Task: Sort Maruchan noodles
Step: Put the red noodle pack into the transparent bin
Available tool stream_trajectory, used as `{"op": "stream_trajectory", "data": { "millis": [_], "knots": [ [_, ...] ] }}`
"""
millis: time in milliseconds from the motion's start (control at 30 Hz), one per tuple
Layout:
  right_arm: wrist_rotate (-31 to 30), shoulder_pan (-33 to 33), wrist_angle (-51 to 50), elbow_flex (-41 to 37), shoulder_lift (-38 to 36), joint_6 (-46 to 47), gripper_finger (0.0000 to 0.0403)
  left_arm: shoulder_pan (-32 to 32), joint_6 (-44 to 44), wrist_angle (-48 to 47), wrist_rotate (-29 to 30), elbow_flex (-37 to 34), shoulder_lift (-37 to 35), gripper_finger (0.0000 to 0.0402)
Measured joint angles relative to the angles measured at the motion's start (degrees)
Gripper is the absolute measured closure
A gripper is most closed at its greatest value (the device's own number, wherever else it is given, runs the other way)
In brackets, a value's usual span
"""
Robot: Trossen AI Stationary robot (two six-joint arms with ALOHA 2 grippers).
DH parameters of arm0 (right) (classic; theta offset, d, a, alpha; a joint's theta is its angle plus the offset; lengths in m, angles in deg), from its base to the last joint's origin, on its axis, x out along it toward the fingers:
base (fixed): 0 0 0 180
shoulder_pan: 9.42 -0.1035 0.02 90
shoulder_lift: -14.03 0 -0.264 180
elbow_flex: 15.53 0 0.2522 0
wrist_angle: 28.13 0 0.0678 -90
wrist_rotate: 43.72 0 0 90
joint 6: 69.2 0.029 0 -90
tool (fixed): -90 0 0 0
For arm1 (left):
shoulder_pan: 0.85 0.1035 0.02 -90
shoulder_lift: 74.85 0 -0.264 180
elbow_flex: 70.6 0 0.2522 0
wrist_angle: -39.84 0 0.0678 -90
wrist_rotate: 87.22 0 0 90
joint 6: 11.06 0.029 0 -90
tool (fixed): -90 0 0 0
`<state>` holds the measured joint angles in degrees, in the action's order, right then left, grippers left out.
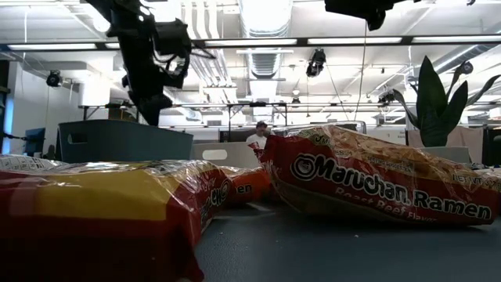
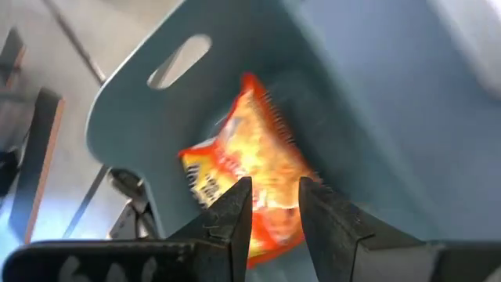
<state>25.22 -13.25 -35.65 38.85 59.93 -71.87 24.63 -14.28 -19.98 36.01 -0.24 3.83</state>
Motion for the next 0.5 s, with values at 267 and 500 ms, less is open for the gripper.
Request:
{"op": "stream_trajectory", "data": {
  "millis": [267, 500],
  "knots": [
    [0.00, 0.02, 0.00, 0.00, 2.21, 1.19, 0.0307, -12.94, 2.96, 3.05, -2.93, -0.05, -4.57, 0.0313],
    [0.64, -0.03, -0.02, 0.00, 9.08, 7.58, 0.0307, -23.66, 18.67, 24.92, -24.20, -11.64, -15.75, 0.0324]
  ]
}}
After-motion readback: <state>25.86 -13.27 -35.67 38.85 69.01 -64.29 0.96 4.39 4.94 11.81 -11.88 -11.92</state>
